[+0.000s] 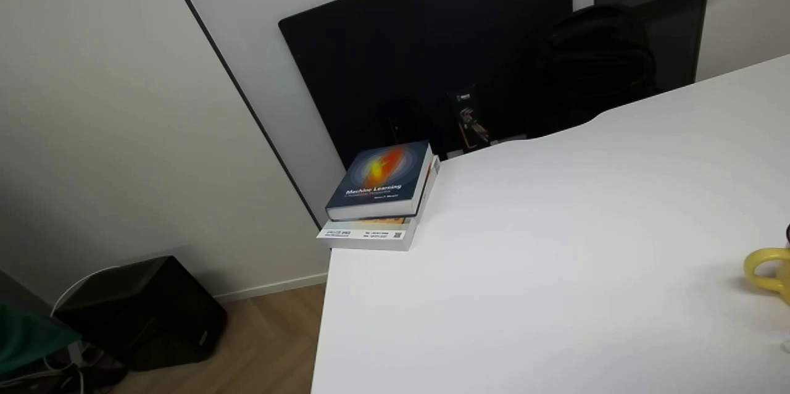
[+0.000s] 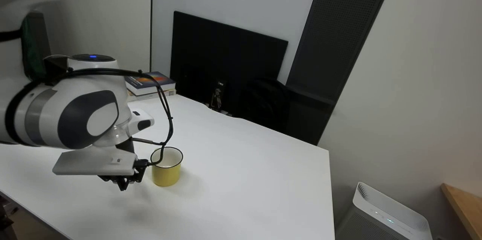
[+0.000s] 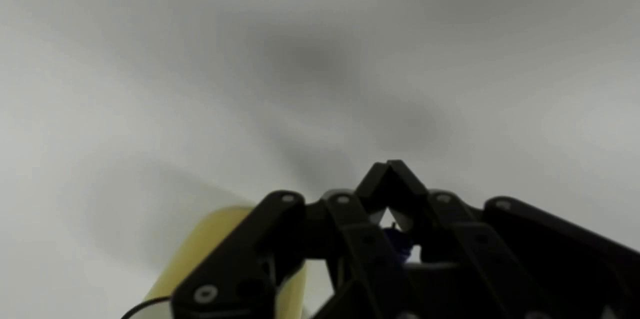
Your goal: Pick up the marker from the cup and put it on the table
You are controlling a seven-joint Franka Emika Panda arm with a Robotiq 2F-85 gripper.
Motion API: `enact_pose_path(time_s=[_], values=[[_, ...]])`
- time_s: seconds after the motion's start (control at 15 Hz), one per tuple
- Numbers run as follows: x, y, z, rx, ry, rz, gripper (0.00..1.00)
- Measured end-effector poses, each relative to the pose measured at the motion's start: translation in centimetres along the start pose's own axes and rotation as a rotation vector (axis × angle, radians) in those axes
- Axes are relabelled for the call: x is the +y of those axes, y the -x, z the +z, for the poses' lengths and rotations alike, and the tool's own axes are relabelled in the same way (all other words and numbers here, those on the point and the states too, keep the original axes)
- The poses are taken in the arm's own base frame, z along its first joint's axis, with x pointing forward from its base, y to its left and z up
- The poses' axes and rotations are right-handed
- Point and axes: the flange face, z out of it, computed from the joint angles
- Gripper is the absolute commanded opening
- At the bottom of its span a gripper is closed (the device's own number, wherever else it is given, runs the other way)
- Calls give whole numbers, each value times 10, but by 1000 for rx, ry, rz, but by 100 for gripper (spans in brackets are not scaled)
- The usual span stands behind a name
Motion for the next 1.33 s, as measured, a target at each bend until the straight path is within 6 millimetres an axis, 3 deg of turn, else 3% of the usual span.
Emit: enact_pose_path(time_s=[0.27, 0.6, 0.67, 0.73, 1.33], values=[[-9, 13, 21, -46, 2, 29, 2], [-9, 25, 32, -92, 3, 55, 2], [-8, 27, 34, -101, 6, 67, 33], [-6, 29, 36, -116, 8, 81, 34], [11, 37, 46, -245, 7, 185, 92]])
